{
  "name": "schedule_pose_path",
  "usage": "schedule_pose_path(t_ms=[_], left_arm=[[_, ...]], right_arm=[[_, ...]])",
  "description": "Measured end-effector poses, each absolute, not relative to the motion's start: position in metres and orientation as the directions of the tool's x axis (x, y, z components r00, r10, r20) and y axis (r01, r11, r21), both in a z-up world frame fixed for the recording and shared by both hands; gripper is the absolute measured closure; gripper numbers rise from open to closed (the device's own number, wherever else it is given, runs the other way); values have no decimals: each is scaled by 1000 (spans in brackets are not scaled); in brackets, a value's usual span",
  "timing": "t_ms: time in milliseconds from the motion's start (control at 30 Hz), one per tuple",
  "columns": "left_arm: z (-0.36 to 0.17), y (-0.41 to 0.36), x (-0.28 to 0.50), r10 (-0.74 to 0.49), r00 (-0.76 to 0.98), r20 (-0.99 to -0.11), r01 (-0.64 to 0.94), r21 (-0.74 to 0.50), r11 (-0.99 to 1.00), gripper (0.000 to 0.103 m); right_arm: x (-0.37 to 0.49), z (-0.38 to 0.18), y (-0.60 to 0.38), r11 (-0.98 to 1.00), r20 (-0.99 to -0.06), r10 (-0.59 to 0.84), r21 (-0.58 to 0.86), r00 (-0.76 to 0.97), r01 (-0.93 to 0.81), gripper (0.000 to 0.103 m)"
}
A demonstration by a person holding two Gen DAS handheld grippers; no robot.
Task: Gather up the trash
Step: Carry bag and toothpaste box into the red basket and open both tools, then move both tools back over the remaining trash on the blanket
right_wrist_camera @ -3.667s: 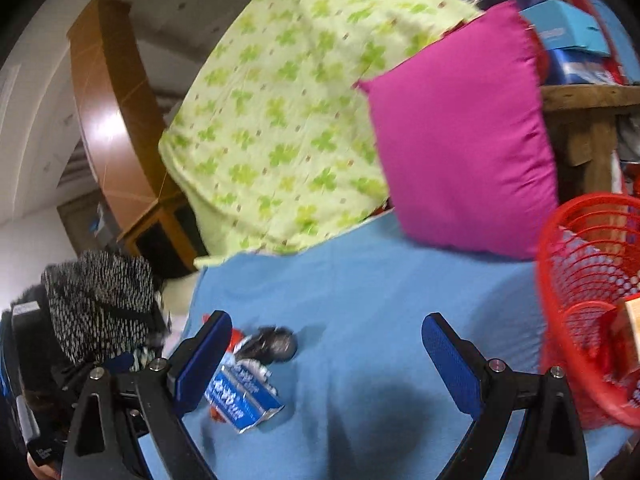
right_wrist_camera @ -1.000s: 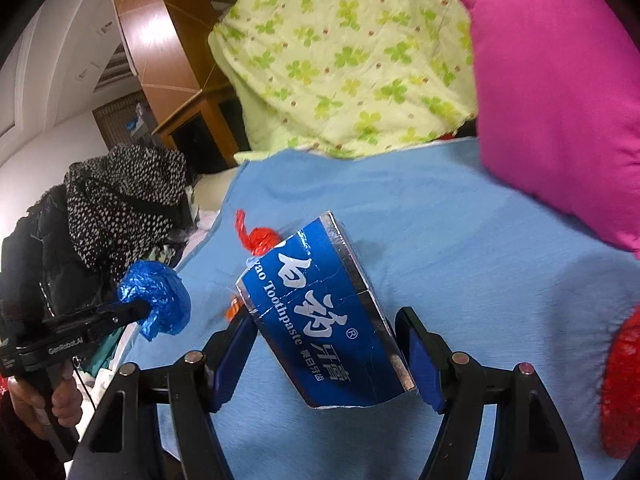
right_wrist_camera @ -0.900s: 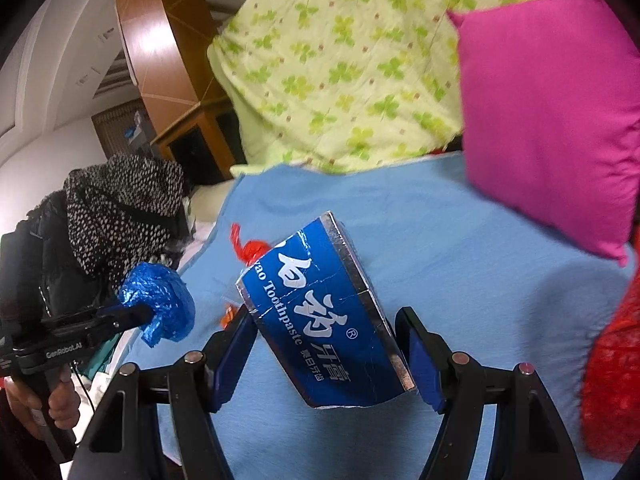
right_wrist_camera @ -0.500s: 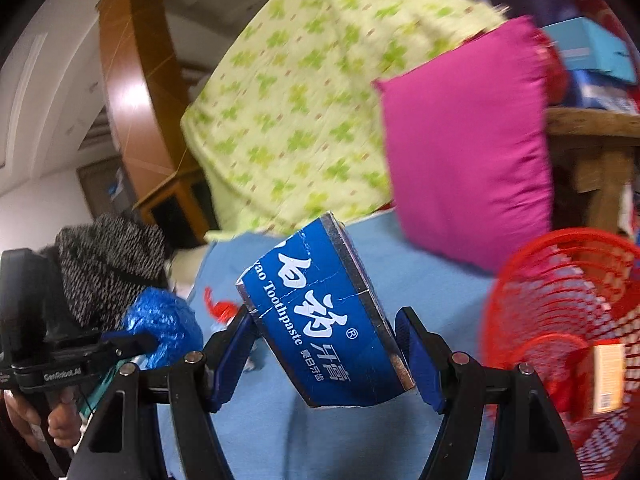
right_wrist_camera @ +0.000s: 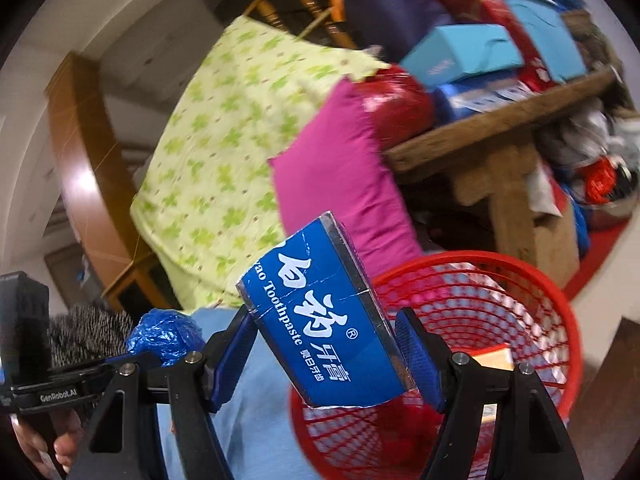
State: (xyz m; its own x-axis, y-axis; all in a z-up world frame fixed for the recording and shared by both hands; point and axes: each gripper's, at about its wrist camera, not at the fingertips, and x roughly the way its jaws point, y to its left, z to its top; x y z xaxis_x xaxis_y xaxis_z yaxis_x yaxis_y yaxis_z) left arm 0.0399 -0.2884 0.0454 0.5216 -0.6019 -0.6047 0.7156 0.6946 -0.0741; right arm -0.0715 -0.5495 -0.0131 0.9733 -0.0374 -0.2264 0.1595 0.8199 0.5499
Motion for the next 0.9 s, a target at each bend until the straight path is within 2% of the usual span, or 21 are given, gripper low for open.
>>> schedule_pose_path(t_ms=[167, 333, 433, 567, 767, 900], left_arm=[[42, -334, 28, -635, 479, -606, 767, -63, 639, 68], [30, -368, 23, -616, 481, -624, 783, -12, 622, 65], [24, -381, 20, -593, 516, -619, 775, 41, 631, 58], [21, -384, 13, -568, 552, -610, 770, 111, 629, 50], [29, -370, -1, -535, 629, -563, 741, 227, 632, 43], [32, -351, -2, -499, 671, -549, 708, 275, 650, 43]], right_arm=[[-76, -24, -578, 731, -239, -48, 653, 970, 197, 29], [-78, -38, -599, 626, -268, -47, 743, 962, 238, 26], [-78, -45, -608, 581, -283, -51, 771, 958, 259, 23], [-82, -49, -614, 547, -280, -67, 792, 958, 270, 17], [-78, -44, -608, 560, -262, -68, 789, 963, 254, 16], [-74, -34, -590, 604, -245, -64, 762, 967, 233, 16]])
